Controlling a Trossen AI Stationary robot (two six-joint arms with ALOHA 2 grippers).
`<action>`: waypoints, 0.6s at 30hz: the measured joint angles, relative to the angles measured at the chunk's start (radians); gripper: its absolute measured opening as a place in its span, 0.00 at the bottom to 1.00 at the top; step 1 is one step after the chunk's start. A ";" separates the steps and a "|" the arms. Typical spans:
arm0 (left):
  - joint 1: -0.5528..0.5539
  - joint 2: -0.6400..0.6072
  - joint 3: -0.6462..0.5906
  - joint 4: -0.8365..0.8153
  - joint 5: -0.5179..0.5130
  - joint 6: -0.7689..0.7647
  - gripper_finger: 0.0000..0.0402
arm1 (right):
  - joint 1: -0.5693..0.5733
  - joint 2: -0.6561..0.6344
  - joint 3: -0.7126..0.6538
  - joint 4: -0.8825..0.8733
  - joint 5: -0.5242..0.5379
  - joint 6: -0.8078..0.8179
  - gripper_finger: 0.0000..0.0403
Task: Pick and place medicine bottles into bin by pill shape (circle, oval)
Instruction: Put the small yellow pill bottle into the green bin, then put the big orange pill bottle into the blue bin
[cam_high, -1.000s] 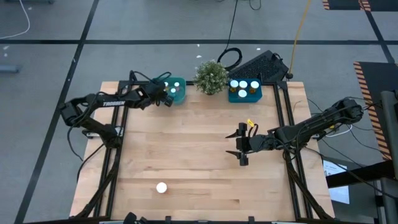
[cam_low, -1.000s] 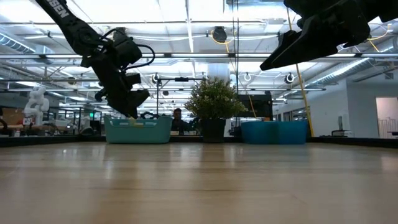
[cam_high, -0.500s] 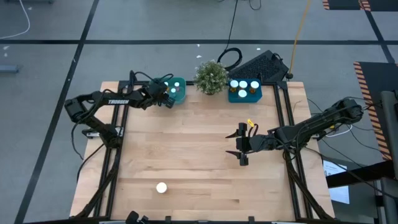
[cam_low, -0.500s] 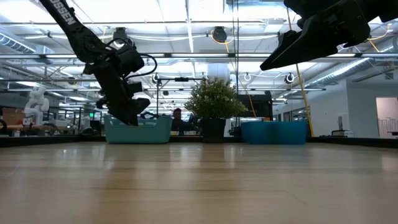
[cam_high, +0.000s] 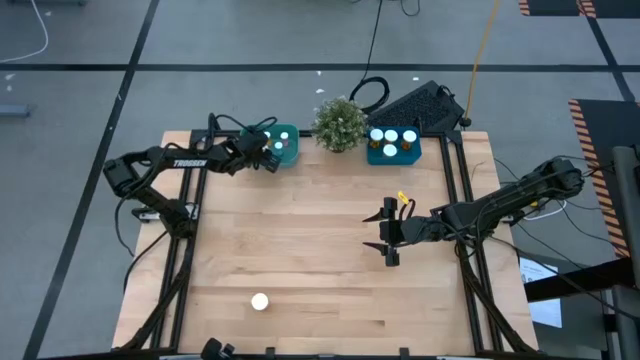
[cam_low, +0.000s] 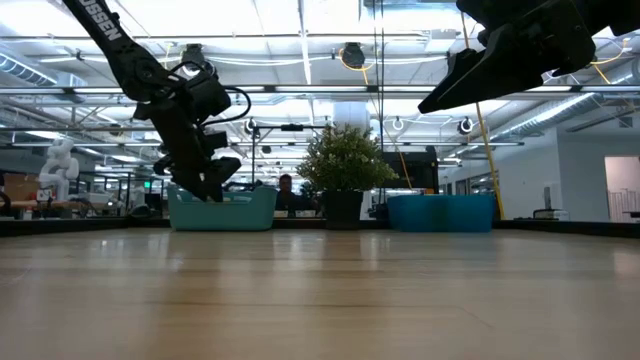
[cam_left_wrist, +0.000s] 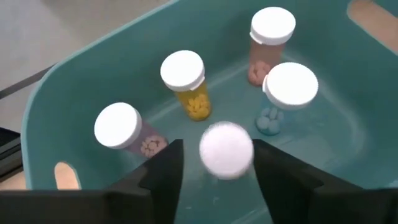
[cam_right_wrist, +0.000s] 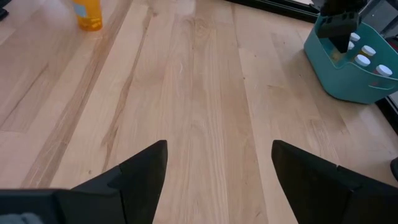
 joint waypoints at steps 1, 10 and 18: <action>0.000 0.000 0.000 0.000 0.000 0.000 0.49 | 0.000 0.000 0.000 0.000 0.000 0.000 0.70; -0.009 -0.055 0.053 -0.092 0.002 0.013 0.68 | 0.000 0.000 0.000 0.000 0.000 0.003 0.70; -0.111 -0.216 0.141 -0.361 0.000 -0.004 0.69 | 0.001 0.000 0.000 0.000 -0.003 0.010 0.70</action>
